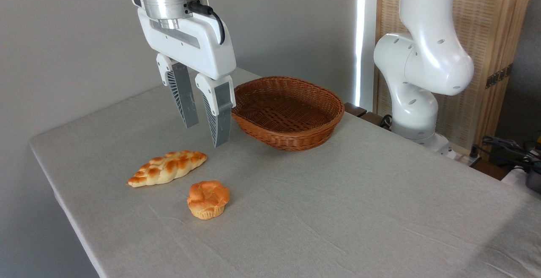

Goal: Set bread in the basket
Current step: 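Lower the open gripper down onto the croissant, then close the gripper on the middle of the croissant and lift it, then carry the held croissant over the wicker basket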

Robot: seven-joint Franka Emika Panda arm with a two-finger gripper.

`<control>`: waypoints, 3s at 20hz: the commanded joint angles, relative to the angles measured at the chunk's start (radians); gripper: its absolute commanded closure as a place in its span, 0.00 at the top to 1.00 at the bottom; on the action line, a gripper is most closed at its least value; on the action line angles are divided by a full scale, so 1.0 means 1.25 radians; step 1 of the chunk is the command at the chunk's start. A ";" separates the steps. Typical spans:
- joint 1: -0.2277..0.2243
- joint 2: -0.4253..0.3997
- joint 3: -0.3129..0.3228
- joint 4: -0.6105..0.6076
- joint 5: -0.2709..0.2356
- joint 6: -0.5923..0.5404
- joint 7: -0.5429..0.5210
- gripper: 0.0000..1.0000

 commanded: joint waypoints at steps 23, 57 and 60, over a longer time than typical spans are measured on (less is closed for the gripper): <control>-0.006 0.101 -0.268 -0.310 -0.076 0.605 -0.159 1.00; -0.005 -0.120 -0.215 -0.308 -0.161 0.278 -0.222 0.19; -0.041 -0.216 -0.211 -0.358 -0.161 0.151 -0.222 0.21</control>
